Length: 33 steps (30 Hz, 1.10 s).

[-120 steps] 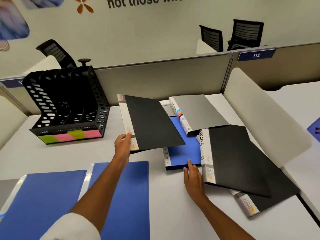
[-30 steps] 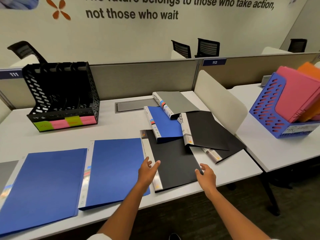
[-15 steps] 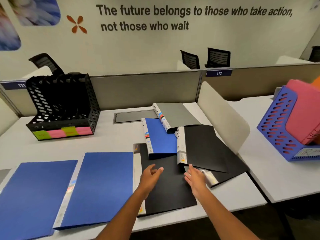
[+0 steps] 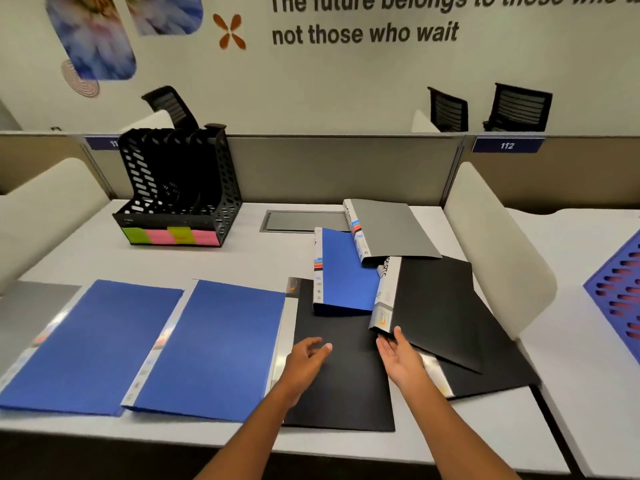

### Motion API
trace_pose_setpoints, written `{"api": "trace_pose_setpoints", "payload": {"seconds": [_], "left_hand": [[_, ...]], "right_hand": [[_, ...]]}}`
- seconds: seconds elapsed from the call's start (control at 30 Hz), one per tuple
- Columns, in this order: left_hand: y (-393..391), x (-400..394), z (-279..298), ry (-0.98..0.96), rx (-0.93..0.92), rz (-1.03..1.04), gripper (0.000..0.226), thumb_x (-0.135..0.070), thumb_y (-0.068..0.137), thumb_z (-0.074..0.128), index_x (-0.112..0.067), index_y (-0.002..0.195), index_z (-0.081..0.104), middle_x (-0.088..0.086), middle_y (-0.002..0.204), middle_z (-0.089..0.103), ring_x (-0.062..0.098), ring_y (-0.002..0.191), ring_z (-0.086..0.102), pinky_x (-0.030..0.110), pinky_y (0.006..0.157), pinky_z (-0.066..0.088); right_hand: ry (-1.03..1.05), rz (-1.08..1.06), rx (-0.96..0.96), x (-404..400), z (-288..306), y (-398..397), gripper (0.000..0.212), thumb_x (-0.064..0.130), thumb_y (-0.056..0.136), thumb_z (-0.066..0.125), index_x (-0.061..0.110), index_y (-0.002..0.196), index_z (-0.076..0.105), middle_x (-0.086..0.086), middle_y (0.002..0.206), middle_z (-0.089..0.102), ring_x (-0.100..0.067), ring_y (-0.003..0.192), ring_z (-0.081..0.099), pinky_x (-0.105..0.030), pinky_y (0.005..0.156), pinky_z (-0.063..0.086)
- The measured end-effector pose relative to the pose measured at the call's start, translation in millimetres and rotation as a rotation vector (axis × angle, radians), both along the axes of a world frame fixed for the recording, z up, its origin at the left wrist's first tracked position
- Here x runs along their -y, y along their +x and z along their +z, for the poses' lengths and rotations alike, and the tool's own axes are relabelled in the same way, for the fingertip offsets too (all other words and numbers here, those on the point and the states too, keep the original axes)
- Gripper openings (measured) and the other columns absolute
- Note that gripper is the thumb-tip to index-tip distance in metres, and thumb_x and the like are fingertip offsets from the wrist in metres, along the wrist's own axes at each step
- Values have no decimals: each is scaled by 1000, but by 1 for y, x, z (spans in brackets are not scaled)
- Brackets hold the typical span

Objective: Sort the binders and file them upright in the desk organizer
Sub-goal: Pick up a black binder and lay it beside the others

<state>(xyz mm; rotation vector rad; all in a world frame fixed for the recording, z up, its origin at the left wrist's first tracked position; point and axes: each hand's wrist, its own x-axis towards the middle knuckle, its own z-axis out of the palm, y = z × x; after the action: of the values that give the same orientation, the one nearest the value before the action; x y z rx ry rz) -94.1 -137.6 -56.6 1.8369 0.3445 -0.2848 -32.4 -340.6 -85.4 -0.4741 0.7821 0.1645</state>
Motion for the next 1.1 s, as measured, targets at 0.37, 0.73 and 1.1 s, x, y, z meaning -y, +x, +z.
{"api": "trace_pose_setpoints", "payload": {"seconds": [0.37,0.73,1.1], "left_hand": [[-28,-18,-1,-15,-33,69,45,-38,95,57,-17,134,50,5,132,57,20,120,57,37,105,47],[-69,-45,5,-106,-18,22,43,-43,93,58,-21,130,53,3,126,60,16,112,61,37,102,50],[-146,-154,10,-327,31,64,37,-37,94,60,-14,123,57,10,110,68,20,98,70,35,92,56]], "right_hand": [[-72,33,19,-7,6,-5,41,5,94,59,1,133,47,-22,128,58,-31,113,60,-42,99,49],[4,-4,39,-53,13,-69,47,-2,89,62,5,133,47,-23,116,62,-30,102,63,-39,74,55],[-90,25,130,-162,33,-147,43,-3,88,62,8,129,54,-19,124,62,-30,107,63,-37,72,60]]}}
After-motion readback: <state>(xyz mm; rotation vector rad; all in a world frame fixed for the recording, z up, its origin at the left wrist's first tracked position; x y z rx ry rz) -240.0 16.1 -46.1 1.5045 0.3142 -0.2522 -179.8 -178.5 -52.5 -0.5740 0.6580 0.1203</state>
